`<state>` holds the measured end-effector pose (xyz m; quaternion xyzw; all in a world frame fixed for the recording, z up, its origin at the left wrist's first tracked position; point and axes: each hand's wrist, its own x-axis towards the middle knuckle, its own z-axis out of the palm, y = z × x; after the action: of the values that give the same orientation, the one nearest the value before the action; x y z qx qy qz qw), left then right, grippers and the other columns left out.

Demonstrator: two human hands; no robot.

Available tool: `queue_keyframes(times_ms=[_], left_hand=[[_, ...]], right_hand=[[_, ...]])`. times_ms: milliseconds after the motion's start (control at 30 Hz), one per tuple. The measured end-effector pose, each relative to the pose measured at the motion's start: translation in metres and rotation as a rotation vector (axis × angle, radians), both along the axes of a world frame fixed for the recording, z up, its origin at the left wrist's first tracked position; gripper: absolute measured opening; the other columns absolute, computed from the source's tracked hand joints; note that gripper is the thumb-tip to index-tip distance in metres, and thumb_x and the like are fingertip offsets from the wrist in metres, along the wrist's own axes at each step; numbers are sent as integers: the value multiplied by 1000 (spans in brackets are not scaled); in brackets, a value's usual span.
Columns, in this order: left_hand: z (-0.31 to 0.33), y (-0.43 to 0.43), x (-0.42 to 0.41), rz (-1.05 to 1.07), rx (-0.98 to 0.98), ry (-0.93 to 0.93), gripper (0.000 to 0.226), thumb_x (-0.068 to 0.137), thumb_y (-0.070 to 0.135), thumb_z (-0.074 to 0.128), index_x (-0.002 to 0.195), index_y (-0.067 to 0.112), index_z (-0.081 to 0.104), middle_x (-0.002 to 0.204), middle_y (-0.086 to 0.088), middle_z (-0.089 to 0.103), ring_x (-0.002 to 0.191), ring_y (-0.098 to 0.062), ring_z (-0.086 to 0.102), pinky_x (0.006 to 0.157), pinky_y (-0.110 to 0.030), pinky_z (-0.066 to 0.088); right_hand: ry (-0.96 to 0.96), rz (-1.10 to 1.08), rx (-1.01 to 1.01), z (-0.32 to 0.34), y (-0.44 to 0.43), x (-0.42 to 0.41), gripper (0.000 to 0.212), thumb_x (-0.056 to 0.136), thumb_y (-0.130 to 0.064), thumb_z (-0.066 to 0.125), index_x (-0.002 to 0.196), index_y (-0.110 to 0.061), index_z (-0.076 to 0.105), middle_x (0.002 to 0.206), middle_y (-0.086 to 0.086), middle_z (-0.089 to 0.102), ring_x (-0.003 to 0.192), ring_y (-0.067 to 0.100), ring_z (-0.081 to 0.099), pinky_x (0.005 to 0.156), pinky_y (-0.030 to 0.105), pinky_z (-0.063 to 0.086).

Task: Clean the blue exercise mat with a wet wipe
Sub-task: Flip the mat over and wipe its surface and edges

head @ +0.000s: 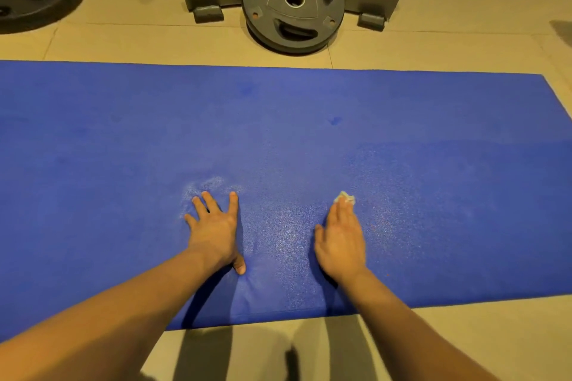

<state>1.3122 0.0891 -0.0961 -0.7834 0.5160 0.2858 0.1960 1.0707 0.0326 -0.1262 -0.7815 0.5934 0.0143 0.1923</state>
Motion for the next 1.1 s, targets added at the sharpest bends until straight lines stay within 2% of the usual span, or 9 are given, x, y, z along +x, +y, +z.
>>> queue_keyframes(times_ms=[167, 300, 433, 533, 633, 700, 800, 967, 1100], left_hand=[[1, 0, 0, 9, 7, 20, 172, 44, 60, 97, 157, 19, -26, 159, -39, -19, 148, -59, -13, 118, -72, 15], [3, -4, -1, 6, 17, 15, 172, 45, 61, 97, 157, 19, -26, 158, -40, -19, 148, -59, -12, 117, -72, 16], [5, -3, -1, 13, 26, 15, 173, 44, 59, 98, 156, 19, -28, 158, -40, -19, 148, -60, -11, 117, -72, 17], [3, -6, -4, 22, 30, 11, 175, 44, 57, 99, 155, 17, -29, 157, -42, -19, 148, -61, -11, 116, -74, 18], [3, -9, -6, 38, 45, 12, 176, 43, 54, 100, 155, 15, -31, 156, -43, -18, 147, -62, -11, 115, -75, 18], [3, -10, -7, 40, 47, 15, 176, 43, 53, 100, 154, 15, -31, 156, -44, -18, 146, -63, -11, 115, -75, 18], [2, -9, -6, 34, 51, 3, 177, 43, 54, 100, 154, 15, -32, 156, -44, -18, 146, -63, -10, 114, -75, 19], [2, -10, -6, 32, 48, -4, 177, 42, 56, 99, 153, 15, -33, 156, -44, -18, 146, -63, -9, 115, -75, 20], [3, -12, -7, 30, 56, -4, 177, 42, 56, 99, 154, 15, -32, 156, -45, -17, 146, -64, -9, 114, -75, 21]], right_hand=[[-63, 266, 56, 6, 39, 85, 71, 106, -29, 36, 159, 2, 2, 168, 17, -7, 155, 32, -10, 124, 42, -1], [33, 513, -42, 6, 18, 51, 69, 105, -35, 36, 160, -1, 13, 169, 14, 6, 156, 31, 4, 125, 50, 17], [198, 330, -86, 3, -25, -31, 69, 102, -40, 36, 157, -1, 26, 166, 15, 21, 154, 32, 18, 121, 51, 28], [264, 130, -20, 0, -43, -55, 73, 106, -44, 35, 158, 3, 17, 168, 19, 10, 155, 35, 11, 124, 50, 22], [244, -48, 43, 0, -35, -8, 85, 104, -54, 30, 155, 11, 11, 165, 30, 2, 154, 44, 0, 126, 50, 9], [207, -20, -3, 2, -18, 33, 86, 104, -54, 28, 153, 14, 13, 162, 35, 2, 152, 48, -2, 126, 53, 7], [95, 138, -4, 2, 6, 71, 78, 106, -47, 31, 156, 9, 9, 165, 29, -3, 154, 43, -7, 127, 51, 6], [37, 546, -8, 2, -19, 28, 75, 105, -44, 34, 160, 0, 7, 168, 16, 0, 156, 30, -2, 126, 44, 15], [206, 307, -47, -1, -67, -59, 87, 97, -58, 17, 159, 3, 11, 167, 20, 7, 156, 34, 5, 125, 47, 20]])
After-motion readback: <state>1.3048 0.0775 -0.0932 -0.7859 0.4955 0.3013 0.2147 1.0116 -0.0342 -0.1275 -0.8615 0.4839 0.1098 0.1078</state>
